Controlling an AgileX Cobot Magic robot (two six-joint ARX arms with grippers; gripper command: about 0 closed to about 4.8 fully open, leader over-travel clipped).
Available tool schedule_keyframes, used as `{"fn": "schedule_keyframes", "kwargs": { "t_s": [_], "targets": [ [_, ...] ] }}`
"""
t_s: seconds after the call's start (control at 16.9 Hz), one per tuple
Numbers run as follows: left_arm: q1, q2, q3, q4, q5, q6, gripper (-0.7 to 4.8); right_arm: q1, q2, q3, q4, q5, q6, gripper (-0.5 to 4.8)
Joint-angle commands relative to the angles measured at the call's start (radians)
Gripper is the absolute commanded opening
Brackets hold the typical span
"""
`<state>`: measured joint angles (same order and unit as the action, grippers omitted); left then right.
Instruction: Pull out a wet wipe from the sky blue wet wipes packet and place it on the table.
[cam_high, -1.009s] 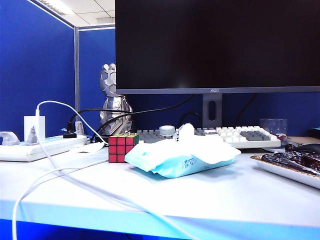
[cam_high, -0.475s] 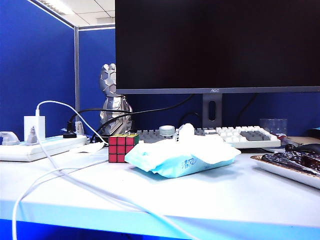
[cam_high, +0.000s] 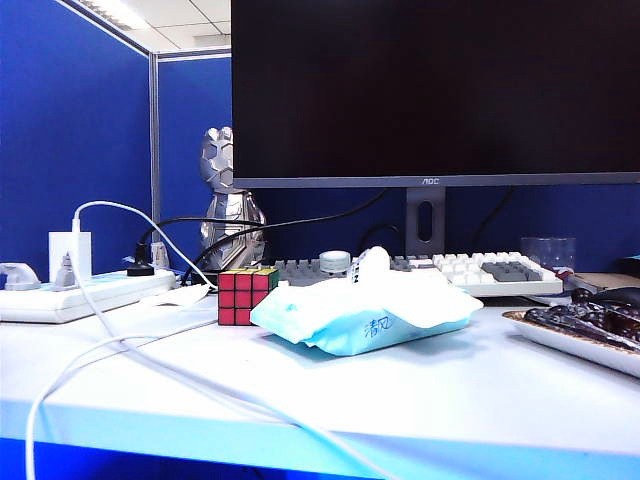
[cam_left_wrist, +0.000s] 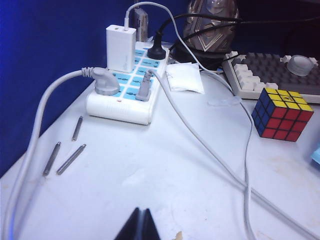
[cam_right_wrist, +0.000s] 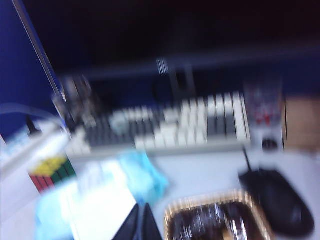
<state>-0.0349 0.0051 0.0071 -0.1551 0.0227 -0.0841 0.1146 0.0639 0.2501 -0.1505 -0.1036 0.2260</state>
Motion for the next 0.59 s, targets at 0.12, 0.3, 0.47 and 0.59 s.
{"fn": "schedule_keyframes", "kwargs": {
  "t_s": [0.12,0.3,0.47,0.59],
  "targets": [
    [0.001,-0.003,-0.002,-0.005,0.000,-0.002,-0.01,0.000,0.305,0.198,-0.053,-0.103,0.010,-0.01],
    [0.001,-0.003,-0.002,-0.005,0.000,-0.002,-0.01,0.000,0.718,0.400,-0.056,-0.314,0.019,-0.01],
    [0.001,-0.003,-0.002,-0.005,0.000,-0.002,-0.01,0.001,1.048,0.524,-0.024,-0.504,0.027,-0.01],
    [0.001,-0.003,-0.002,-0.005,0.000,-0.002,-0.01,0.009,1.221,0.596,-0.032,-0.562,-0.034,-0.01]
  ]
}}
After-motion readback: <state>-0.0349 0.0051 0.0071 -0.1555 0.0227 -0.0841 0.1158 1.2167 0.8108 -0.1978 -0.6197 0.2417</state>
